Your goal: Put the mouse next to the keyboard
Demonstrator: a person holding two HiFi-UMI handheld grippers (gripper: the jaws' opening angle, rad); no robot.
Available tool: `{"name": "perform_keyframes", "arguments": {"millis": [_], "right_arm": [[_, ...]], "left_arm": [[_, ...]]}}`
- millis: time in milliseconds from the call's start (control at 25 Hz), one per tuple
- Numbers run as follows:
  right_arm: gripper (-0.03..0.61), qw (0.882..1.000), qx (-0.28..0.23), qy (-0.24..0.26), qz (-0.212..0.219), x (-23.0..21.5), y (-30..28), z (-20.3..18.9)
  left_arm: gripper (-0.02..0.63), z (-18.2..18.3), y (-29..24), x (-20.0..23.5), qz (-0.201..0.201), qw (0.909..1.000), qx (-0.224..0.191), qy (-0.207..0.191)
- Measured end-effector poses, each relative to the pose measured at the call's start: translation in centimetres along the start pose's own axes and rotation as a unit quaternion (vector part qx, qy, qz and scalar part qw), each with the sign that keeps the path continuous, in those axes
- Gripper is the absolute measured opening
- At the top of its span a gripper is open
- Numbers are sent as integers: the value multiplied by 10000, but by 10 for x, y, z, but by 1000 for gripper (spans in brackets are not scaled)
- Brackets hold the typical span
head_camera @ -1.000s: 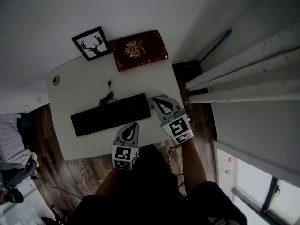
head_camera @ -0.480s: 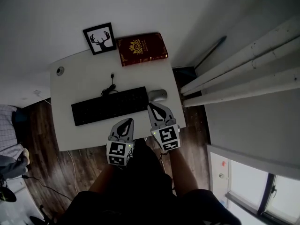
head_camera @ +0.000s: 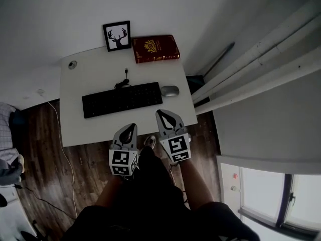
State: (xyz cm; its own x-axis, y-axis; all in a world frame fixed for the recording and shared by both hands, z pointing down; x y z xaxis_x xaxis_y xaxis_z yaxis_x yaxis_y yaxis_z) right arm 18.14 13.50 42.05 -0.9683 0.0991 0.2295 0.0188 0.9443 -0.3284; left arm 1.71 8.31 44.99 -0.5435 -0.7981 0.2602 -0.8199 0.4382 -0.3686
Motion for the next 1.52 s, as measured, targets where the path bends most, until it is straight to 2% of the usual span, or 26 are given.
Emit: {"name": "perform_keyframes", "arguments": {"millis": [240,480,880,1200,1520], "right_arm": [[20,9996,-138,84,-237,36,46,12],[20,9973,-437,-181,-553,36,84,19],[20,9938,-775,-170,-774,12,130,20],[20,9926,-909,-171,-782,-14,161,10],[20,9922,-1001,-145,-730,-26,174,6]], "left_arm": [[0,1,47,-9,58,9995,-307,-25],[0,9,66,-34,28,9983,-537,-203],[0,28,49,-86,-15,9956,-860,-375],[0,27,39,-131,-53,9951,-867,-469],[0,26,35,-155,-60,9947,-885,-528]]}}
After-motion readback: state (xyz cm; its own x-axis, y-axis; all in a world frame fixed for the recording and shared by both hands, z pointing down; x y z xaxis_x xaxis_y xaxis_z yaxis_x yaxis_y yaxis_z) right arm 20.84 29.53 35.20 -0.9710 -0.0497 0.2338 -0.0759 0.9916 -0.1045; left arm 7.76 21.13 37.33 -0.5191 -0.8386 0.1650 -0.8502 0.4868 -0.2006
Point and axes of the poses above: the fingertips, and each gripper's own axes: y backward along the fingers, x to its left, z out of its top, the point moved 8 cm from there along y, backward along the fingers, and after that the axes turned 5 degrees about y, right-handed, at the moved point
